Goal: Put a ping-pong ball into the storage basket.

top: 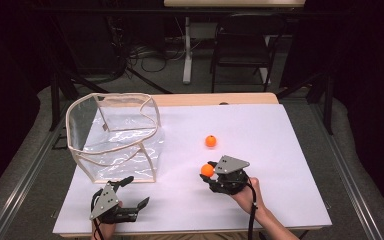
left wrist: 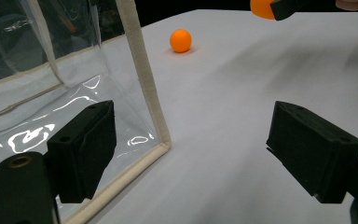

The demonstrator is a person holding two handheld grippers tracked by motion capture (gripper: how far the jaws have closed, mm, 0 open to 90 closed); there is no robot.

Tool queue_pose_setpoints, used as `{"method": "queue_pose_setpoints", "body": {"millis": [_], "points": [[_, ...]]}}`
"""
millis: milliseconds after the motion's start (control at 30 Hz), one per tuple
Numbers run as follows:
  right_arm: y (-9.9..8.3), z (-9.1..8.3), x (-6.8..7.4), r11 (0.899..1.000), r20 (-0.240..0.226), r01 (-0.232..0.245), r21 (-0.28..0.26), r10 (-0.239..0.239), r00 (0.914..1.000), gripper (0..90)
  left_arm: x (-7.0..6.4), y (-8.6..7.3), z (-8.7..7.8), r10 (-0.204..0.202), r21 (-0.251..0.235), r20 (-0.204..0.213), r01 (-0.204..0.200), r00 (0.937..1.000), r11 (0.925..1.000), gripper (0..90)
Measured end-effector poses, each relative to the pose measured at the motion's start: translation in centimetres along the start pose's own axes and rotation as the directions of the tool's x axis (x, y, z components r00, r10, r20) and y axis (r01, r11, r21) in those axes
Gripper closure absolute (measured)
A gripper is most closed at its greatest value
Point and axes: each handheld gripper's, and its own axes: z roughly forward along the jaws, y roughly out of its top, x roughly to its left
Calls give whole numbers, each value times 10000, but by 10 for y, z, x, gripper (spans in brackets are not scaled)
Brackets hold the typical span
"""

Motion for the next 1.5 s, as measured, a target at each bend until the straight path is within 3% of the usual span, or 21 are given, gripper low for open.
{"method": "queue_pose_setpoints", "body": {"millis": [433,767,1500], "points": [[5,-2,-2,9999,135,-72,91,71,9999,503,0,0,0,-9,-13,35,10,10000,10000,157],[22,0,-9,9999,235,60,-89,-58,9997,503,0,-1,1,3,-7,14,-3,10000,10000,157],[41,14,-12,9996,-65,241,-137,-242,9997,503,0,-1,0,-46,-22,-25,46,10000,10000,157]]}}
